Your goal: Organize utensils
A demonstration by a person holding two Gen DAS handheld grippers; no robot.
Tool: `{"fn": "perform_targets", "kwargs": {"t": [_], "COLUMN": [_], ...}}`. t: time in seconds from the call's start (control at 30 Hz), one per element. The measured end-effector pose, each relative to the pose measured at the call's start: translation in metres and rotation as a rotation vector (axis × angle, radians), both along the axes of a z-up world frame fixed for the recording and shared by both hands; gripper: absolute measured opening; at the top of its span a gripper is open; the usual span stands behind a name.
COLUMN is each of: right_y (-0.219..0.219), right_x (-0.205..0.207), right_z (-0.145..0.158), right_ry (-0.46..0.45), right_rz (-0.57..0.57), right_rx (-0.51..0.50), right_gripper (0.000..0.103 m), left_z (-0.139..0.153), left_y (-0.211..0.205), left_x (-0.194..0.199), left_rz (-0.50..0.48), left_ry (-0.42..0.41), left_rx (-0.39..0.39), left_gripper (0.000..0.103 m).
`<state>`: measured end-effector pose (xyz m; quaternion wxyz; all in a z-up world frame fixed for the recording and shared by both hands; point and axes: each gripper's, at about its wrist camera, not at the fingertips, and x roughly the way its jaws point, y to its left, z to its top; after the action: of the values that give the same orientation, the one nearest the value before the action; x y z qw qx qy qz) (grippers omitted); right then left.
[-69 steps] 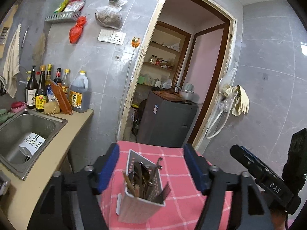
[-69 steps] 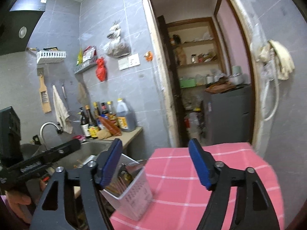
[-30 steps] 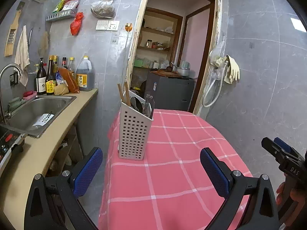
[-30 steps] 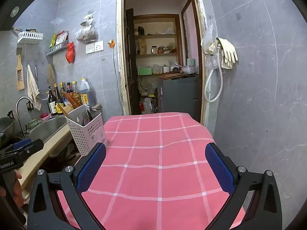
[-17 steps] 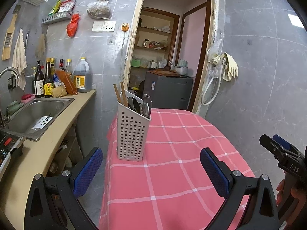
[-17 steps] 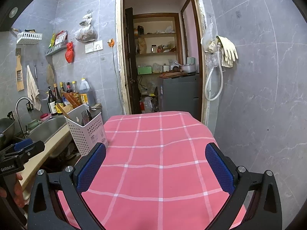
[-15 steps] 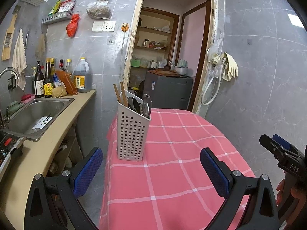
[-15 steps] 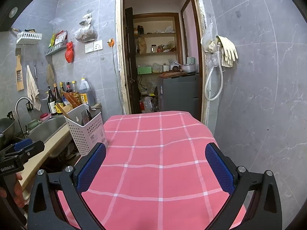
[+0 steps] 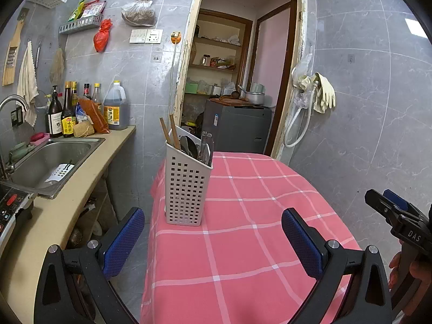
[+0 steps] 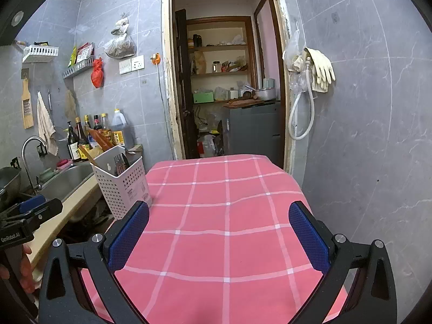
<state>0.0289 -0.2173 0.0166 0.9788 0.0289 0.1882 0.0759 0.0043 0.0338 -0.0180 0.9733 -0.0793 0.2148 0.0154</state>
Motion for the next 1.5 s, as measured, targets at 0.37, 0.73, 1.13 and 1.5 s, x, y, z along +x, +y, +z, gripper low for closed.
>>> {"fn": "perform_targets", "kwargs": {"t": [0.37, 0.73, 1.13, 1.5], "right_y": [-0.0006, -0.0004, -0.0009, -0.0004], "right_x": [0.0008, 0.0005, 0.0011, 0.0000], "right_z": [-0.0049, -0.0050, -0.0049, -0.0063], "right_ry": [0.002, 0.003, 0.005, 0.009], "right_rz": [0.000, -0.004, -0.005, -0.005], "right_rx": [0.006, 0.008, 0.008, 0.012], "right_gripper": [0.102, 0.102, 0.102, 0.102], "left_z": [0.0001, 0.0003, -0.0003, -0.0013], "left_y": [0.0009, -0.0004, 0.0000, 0.0011], "left_x": [0.0000, 0.0000, 0.0000, -0.0009], "left_rz": [-0.001, 0.000, -0.001, -0.006], "left_ry": [0.001, 0.001, 0.003, 0.009], "left_rx": [0.000, 0.000, 0.001, -0.001], "left_gripper": [0.102, 0.102, 0.102, 0.102]}}
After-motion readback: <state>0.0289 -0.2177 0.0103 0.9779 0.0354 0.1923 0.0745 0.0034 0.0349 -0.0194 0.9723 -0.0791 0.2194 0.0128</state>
